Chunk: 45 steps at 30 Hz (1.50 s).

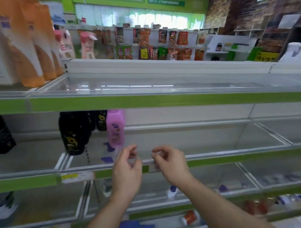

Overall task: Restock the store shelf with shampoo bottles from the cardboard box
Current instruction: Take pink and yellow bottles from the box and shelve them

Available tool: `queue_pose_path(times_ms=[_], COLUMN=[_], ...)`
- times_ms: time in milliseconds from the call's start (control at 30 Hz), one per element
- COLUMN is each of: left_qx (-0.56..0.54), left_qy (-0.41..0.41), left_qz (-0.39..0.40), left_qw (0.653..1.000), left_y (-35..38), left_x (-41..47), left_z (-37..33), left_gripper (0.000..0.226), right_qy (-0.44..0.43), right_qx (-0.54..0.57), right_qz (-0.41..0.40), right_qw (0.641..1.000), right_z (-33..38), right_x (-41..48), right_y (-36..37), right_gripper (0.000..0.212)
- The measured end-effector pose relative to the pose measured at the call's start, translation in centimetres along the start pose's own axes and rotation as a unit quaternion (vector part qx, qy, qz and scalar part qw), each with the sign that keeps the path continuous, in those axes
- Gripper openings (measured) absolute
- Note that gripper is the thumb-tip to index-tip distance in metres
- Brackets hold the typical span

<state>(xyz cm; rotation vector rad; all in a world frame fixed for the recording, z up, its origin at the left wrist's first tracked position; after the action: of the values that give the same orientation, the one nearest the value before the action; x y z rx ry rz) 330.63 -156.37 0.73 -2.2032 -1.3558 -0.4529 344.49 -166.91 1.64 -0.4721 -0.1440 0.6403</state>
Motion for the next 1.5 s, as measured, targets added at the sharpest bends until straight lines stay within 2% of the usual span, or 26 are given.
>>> queue_pose_path(times_ms=[133, 300, 500, 633, 733, 833, 967, 1033, 1100, 1233, 1400, 1500], left_qx=[0.002, 0.026, 0.059, 0.048, 0.075, 0.082, 0.098, 0.102, 0.098, 0.101, 0.099, 0.109], left_qy=[-0.031, -0.143, -0.305, -0.372, -0.382, -0.41, -0.438, -0.446, -0.456, -0.449, -0.433, -0.414], left_qz=[0.031, 0.053, 0.079, 0.123, 0.145, 0.18, 0.219, 0.239, 0.26, 0.289, 0.344, 0.367], left_qw=[0.999, 0.988, 0.947, 0.919, 0.909, 0.89, 0.866, 0.857, 0.845, 0.839, 0.827, 0.826], left_y=[4.6, 10.4, 16.2, 19.0, 20.5, 22.2, 25.0, 26.8, 28.8, 32.8, 37.4, 39.5], left_x=[-4.9, -12.8, -24.7, -30.7, -33.5, -36.4, -40.9, -43.5, -46.1, -51.0, -57.0, -59.8], left_z=[-0.2, 0.5, 1.1, 1.2, 1.2, 2.9, 8.1, 11.5, 15.2, 23.6, 34.4, 40.3], left_gripper=[0.041, 0.03, 0.014, 0.02, 0.016, 0.027, 0.028, 0.026, 0.016, 0.006, 0.027, 0.031], right_qy=[0.049, 0.112, 0.19, 0.234, 0.262, 0.277, 0.283, 0.298, 0.314, 0.353, 0.366, 0.344], right_qx=[0.039, -0.025, -0.066, -0.106, -0.094, -0.128, -0.173, -0.189, -0.202, -0.193, -0.211, -0.24], right_qz=[-0.017, -0.01, 0.034, 0.087, 0.127, 0.163, 0.211, 0.222, 0.234, 0.229, 0.218, 0.218], right_qw=[0.998, 0.993, 0.979, 0.963, 0.952, 0.938, 0.92, 0.909, 0.898, 0.886, 0.879, 0.881], right_z=[-6.5, -18.0, -29.6, -35.4, -39.1, -42.4, -48.8, -53.1, -57.9, -67.5, -78.8, -84.4], right_x=[-2.6, -4.4, -7.2, -9.7, -11.3, -12.6, -14.1, -14.7, -15.4, -15.8, -14.1, -12.0], right_y=[-5.7, -14.2, -21.5, -22.6, -21.6, -20.1, -16.2, -13.9, -11.6, -6.9, -0.7, 2.8], right_gripper=[0.015, 0.007, 0.008, 0.009, 0.012, 0.009, 0.013, 0.015, 0.017, 0.01, 0.02, 0.02])
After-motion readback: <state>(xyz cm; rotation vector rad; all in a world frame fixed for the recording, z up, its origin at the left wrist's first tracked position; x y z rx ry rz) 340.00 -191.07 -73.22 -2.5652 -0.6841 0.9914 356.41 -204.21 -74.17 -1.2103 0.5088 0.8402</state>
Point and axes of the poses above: each hand's wrist, its own x-axis towards the middle knuckle, its own y-axis out of the palm, z = x × y, the point moved 7 cm from there along x, towards the middle knuckle, and after that the axes turned 12 degrees about y, right-handed, at the moved point
